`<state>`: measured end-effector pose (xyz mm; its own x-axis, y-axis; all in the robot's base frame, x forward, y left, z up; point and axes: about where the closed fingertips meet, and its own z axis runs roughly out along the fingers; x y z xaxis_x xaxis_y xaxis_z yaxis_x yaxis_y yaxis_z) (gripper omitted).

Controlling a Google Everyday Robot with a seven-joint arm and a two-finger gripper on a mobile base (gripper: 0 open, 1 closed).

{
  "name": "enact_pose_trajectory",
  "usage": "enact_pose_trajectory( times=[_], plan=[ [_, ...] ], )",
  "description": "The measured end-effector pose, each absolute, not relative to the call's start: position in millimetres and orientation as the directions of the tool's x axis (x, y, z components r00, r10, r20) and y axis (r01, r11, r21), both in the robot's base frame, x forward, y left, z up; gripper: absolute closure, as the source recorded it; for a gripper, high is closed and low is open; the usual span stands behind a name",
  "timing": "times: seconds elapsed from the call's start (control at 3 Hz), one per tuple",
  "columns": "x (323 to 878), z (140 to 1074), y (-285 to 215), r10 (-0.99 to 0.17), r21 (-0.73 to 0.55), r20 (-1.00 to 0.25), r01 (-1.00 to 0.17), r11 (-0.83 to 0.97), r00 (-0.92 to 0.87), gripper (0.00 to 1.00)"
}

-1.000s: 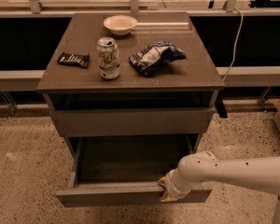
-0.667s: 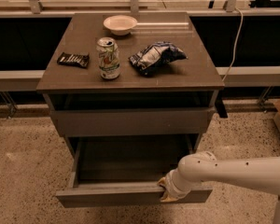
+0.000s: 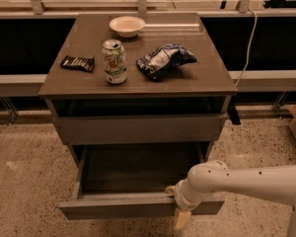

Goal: Open middle drawer

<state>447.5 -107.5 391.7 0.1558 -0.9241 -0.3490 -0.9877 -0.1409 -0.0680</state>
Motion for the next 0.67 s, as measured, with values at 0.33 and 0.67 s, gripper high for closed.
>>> enact_pose_trajectory(
  times=[0.33,0.67],
  plan=[
    [449,399,-112,-0.924,-0.082,-0.347,-0.986,-0.143,0.162,0.00],
    [449,449,-131,-0.919,-0.189,-0.345,-0.973,-0.130,0.190,0.00]
  ],
)
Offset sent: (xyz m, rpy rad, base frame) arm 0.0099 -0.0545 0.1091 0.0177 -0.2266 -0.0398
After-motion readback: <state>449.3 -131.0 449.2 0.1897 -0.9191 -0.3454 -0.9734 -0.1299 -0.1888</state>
